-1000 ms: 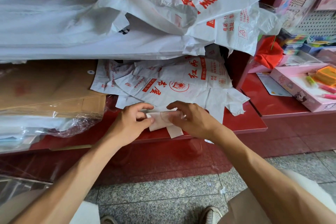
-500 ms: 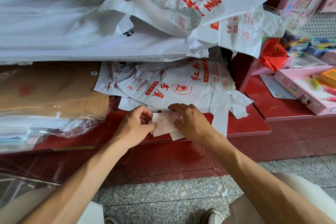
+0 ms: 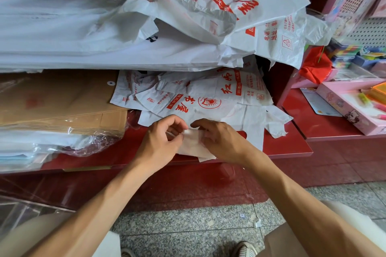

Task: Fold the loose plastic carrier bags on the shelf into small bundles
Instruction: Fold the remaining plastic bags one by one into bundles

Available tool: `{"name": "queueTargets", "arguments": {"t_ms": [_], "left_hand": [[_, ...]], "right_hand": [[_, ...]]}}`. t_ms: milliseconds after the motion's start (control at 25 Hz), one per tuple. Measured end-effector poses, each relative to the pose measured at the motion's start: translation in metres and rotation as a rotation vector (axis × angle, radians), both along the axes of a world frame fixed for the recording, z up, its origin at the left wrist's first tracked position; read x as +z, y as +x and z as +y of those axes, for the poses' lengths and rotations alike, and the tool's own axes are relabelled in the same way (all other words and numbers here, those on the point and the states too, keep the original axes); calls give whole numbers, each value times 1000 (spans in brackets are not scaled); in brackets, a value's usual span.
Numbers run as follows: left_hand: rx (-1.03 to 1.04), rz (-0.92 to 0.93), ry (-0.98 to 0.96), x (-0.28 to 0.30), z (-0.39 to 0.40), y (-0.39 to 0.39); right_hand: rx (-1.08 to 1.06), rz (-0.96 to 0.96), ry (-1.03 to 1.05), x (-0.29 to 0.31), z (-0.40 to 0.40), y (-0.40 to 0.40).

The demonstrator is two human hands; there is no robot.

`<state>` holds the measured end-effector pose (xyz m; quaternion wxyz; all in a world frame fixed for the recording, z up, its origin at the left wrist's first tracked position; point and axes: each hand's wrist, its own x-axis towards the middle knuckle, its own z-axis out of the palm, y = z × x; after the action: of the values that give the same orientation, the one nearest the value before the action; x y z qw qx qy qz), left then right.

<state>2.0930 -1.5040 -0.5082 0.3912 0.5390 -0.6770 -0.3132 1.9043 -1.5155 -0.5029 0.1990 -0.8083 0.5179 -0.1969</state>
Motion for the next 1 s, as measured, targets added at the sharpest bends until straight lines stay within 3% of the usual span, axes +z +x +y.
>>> {"name": "queueTargets", "arguments": {"t_ms": [240,400,600,720,840,1000], "left_hand": [[-6,34,162,7,3,4],[-34,81,56,13,4,8],[-35,11,-52,17,8,16],[78,-326,-106,21,13,40],[158,-768,34,24,27,91],[291,-921,71,34,66,163]], "right_hand": [[-143,-281,38,9,0,-4],[-57,-119,32,11,1,-11],[-11,-189,84,23,0,0],[-70,-319,133,27,-5,20],[-80,-489,211,30,-8,55],[-4,-579,258,30,-3,120]]}}
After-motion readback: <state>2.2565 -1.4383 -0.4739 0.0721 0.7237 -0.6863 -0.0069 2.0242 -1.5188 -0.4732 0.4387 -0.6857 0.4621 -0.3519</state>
